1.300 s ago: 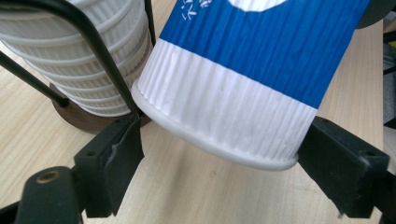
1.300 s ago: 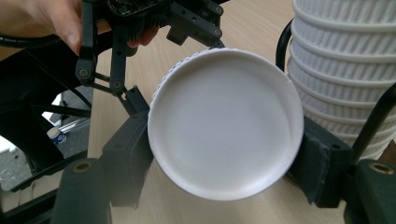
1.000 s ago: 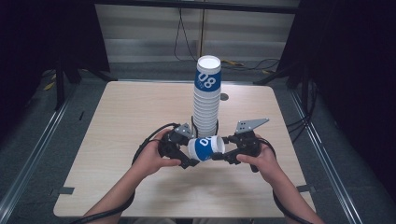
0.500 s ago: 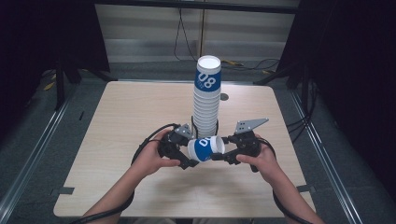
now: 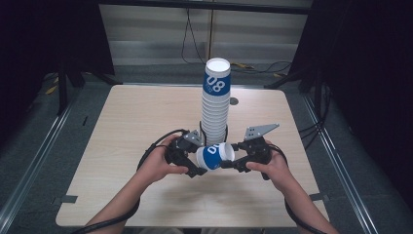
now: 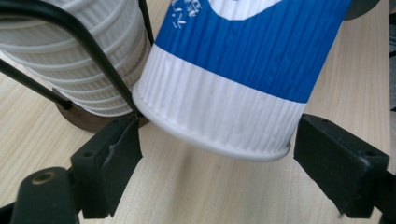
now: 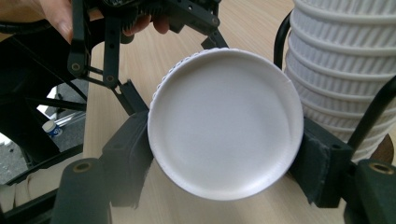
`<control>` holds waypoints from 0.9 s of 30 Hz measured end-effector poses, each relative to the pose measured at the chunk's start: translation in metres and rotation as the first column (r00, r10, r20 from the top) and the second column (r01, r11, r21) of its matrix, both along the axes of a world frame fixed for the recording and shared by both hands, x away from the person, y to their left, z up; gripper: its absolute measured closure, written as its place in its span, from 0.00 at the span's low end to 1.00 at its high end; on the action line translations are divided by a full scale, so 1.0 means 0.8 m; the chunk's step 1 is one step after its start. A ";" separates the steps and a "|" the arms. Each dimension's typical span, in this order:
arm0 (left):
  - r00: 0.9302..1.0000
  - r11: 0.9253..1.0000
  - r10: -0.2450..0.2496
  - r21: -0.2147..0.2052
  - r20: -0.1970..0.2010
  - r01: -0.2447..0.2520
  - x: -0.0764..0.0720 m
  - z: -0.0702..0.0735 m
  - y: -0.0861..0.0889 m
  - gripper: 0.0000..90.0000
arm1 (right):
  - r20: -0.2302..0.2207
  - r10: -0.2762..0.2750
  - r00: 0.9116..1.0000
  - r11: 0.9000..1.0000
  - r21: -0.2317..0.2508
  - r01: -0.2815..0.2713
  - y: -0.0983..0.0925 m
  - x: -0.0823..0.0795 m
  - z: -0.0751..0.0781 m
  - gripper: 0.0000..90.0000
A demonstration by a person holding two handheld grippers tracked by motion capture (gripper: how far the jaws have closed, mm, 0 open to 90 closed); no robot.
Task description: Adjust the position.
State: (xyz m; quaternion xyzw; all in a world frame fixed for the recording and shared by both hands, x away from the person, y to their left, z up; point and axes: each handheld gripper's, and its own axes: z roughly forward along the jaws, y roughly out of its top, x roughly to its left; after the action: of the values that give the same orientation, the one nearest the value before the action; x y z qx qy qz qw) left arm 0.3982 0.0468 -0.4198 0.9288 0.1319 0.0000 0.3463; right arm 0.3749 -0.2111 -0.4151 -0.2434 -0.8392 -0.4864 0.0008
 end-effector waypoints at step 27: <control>0.996 0.999 -0.049 0.001 0.068 0.049 -0.003 0.005 -0.015 0.08 | -0.002 0.014 1.000 1.000 0.015 -0.014 0.004 0.000 0.002 0.31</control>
State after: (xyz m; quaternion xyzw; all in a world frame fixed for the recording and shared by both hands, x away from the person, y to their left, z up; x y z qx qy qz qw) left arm 0.3961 0.0348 -0.4154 0.9310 0.0973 0.0233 0.3510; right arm 0.3746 -0.2081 -0.4133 -0.2378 -0.8372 -0.4924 0.0067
